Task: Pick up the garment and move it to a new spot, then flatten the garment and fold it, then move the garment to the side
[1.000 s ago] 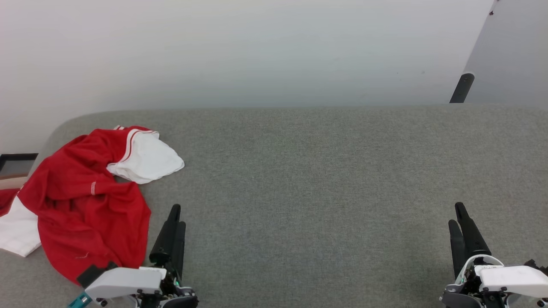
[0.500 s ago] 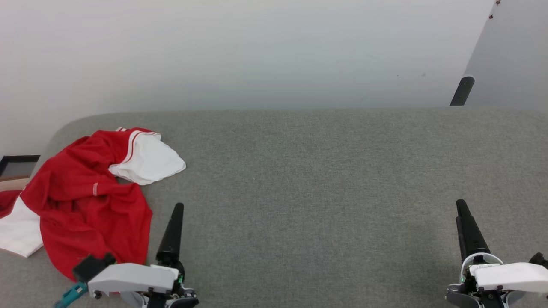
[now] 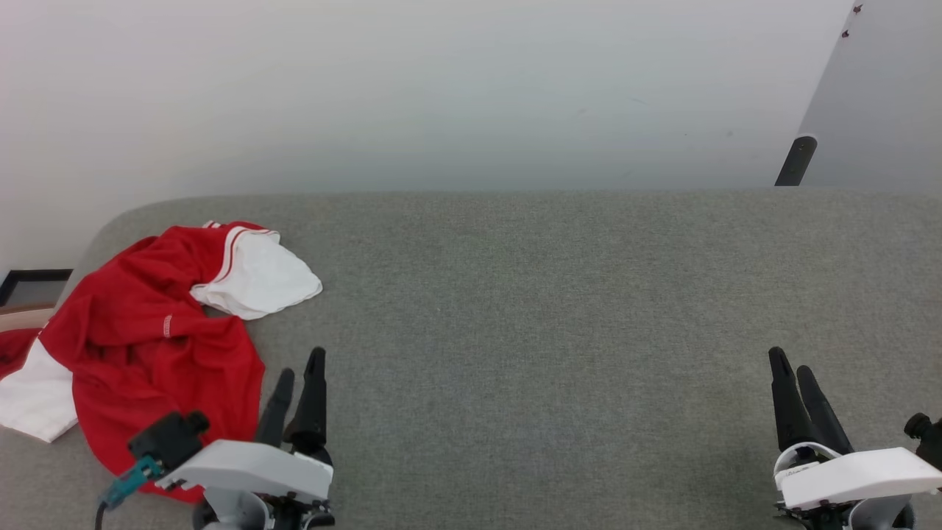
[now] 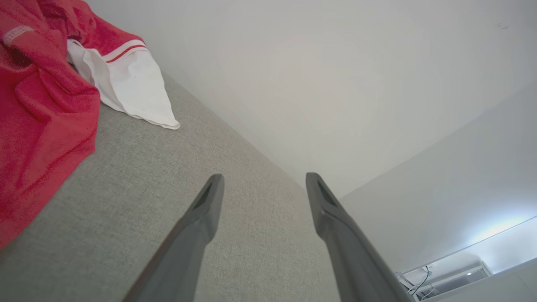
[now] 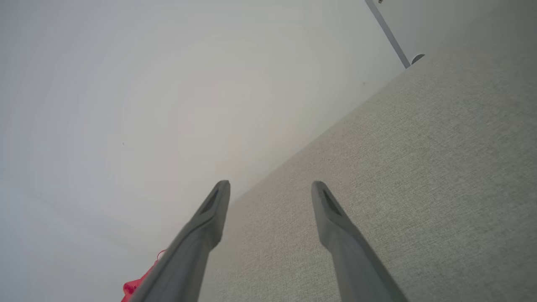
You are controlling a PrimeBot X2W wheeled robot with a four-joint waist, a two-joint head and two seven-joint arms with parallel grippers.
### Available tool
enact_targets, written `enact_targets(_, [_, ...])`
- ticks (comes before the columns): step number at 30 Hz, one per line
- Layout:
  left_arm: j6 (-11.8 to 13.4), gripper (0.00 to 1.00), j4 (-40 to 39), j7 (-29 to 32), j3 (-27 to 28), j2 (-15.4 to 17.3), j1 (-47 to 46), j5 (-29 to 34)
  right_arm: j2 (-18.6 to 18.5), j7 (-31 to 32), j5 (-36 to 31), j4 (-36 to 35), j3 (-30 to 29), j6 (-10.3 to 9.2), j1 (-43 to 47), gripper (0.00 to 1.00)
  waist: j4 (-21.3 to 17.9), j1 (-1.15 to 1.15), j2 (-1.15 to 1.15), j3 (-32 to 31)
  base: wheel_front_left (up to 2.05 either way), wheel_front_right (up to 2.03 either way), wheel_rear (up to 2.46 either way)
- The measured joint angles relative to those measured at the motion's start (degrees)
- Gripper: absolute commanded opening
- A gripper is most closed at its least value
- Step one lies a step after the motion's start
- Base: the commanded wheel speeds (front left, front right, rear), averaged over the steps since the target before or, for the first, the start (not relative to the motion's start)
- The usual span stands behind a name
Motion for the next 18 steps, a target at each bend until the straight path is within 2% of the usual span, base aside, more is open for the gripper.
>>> enact_targets(10, [0.62,1.00,-2.26,-1.32,1.79,-0.45,0.08,17.82,1.38,-1.35,-17.40,0.05,-2.24,0.00,-0.03,1.00,0.08,0.00,0.00,-0.28,0.00,0.00,0.00])
enact_targets(18, [0.03,1.00,-3.57,-2.25,3.03,-1.41,0.60,29.92,2.11,-2.33,-27.97,-0.25,-3.53,0.00,-0.01,1.00,0.20,0.00,0.00,-0.45,0.00,0.00,0.00])
